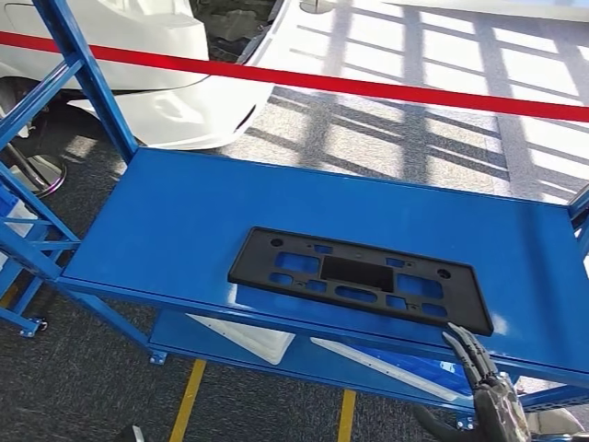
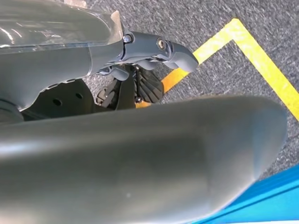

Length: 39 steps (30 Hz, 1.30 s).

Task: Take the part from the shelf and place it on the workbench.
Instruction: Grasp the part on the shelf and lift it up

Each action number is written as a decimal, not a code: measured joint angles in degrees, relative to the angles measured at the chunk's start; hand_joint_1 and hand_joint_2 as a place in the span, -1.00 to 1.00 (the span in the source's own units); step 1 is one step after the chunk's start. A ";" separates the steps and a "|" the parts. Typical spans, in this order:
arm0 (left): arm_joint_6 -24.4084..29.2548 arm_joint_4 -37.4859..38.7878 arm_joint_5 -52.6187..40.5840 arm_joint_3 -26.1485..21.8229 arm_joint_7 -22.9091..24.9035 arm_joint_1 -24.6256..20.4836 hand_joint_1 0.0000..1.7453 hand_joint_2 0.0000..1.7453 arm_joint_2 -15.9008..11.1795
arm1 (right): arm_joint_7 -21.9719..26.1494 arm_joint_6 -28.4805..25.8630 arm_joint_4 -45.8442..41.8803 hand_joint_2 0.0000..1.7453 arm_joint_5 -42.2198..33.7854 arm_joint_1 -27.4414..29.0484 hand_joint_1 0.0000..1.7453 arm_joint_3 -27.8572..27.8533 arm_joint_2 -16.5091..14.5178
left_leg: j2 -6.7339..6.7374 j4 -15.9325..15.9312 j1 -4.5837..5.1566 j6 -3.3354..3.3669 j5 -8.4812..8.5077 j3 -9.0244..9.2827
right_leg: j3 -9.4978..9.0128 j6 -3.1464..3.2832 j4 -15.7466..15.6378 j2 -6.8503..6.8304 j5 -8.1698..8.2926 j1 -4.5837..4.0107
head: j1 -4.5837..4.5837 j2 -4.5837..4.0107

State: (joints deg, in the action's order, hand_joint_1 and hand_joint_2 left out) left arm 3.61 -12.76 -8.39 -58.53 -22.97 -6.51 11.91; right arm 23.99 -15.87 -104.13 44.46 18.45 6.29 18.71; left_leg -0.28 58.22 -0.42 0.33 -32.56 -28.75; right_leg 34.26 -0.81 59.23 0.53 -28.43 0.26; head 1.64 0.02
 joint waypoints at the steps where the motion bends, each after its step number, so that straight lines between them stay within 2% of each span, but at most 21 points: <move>1: -0.08 0.00 0.00 0.13 0.00 -0.01 -1.00 -1.00 0.00 | -0.18 0.19 -0.20 1.00 0.42 0.00 -1.00 -0.13 0.55 | 0.00 0.00 0.00 0.00 0.00 0.00 | 0.00 0.00 0.00 0.00 0.00 0.00 | 0.00 0.00; 8: -0.56 0.00 0.00 0.54 0.01 -0.04 -1.00 -1.00 0.00 | -1.13 0.53 -0.98 1.00 3.70 -0.34 -1.00 -0.72 3.46 | 0.00 0.00 -0.03 0.00 0.00 0.00 | -0.01 0.00 0.01 0.00 0.00 -0.01 | 0.00 0.00; 20: -0.71 0.00 0.00 0.82 0.48 -0.07 -1.00 -1.00 0.00 | -1.71 0.50 -1.54 1.00 6.97 -3.50 -1.00 -0.37 5.75 | 0.00 0.00 -0.02 0.00 0.01 0.01 | -0.03 0.00 0.02 0.00 0.00 -0.01 | 0.00 0.00; 27: -1.15 0.00 0.00 1.96 0.80 -0.28 -1.00 -1.00 0.00 | -1.73 5.05 0.89 1.00 10.07 -10.34 -1.00 1.68 8.05 | 0.00 0.00 -0.02 0.00 0.01 0.04 | -0.06 -0.03 0.02 0.01 0.02 0.00 | -0.01 0.00; 39: -1.02 0.00 0.00 2.87 1.30 -0.79 -1.00 -1.00 0.00 | -3.62 10.54 10.71 1.00 11.62 -24.74 -1.00 9.79 12.05 | 0.00 0.01 -0.02 0.00 0.04 0.09 | -0.07 -0.04 0.03 -0.01 0.04 -0.01 | 0.00 0.01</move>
State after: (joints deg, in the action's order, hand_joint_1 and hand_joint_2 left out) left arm 2.59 -12.76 -8.39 -55.66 -21.67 -7.30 11.91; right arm 20.38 -5.34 -93.41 56.08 -6.30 16.08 30.76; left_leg -0.28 58.24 -0.44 0.33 -32.52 -28.66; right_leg 34.18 -0.85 59.26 0.52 -28.39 0.25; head 1.64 0.03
